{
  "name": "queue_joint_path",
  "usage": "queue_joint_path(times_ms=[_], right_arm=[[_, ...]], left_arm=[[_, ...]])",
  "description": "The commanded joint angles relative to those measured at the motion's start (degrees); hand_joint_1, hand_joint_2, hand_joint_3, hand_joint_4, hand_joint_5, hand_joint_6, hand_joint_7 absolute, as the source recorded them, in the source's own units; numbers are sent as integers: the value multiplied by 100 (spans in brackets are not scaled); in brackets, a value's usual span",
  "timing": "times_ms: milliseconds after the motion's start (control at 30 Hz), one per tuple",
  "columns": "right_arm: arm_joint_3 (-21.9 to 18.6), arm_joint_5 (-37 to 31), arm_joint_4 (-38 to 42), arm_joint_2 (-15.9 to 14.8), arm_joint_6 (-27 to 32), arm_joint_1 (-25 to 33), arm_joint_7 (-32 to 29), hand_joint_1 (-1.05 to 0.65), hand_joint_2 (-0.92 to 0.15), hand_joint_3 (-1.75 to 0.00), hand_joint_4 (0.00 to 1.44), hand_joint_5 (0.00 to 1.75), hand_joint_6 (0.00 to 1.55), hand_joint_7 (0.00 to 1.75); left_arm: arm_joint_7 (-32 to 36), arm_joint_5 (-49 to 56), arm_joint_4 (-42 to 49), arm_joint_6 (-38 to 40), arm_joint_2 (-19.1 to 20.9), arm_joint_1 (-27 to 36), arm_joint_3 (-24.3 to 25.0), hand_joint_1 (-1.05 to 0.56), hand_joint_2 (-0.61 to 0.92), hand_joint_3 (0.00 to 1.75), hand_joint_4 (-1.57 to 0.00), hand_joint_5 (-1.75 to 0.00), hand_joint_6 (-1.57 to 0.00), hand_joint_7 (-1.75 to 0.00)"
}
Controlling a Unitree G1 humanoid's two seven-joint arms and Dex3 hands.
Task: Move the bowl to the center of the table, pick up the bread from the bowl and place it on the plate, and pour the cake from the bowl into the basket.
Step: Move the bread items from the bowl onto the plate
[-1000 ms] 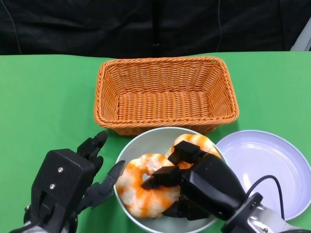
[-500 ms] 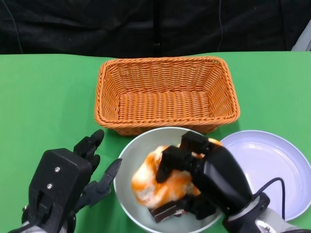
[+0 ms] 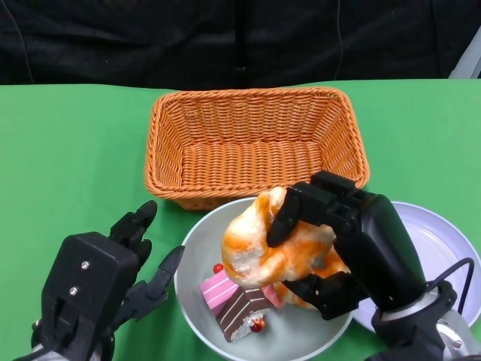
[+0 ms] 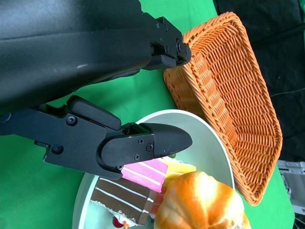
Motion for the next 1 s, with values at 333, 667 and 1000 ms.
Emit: queue_joint_path(times_ms=[333, 667, 1000], right_arm=[[-943, 924, -987, -114, 265, 393, 783, -5, -9, -175, 101, 175, 85, 156], [-1800, 885, -1279, -411, 906, 708, 1218, 2, -7, -175, 102, 175, 87, 157], [-2112, 543, -1353, -606, 1850, 1044, 1534, 3, -9, -171, 97, 175, 84, 158]], left_arm=[[-217, -41, 90, -382, 138, 179, 113, -64, 92, 58, -16, -15, -17, -1], [-319, -132, 28, -399, 176, 260, 154, -64, 92, 59, -15, -16, -17, -1], [-364, -152, -93, -276, 193, 342, 165, -64, 92, 59, -16, -18, -17, -1]])
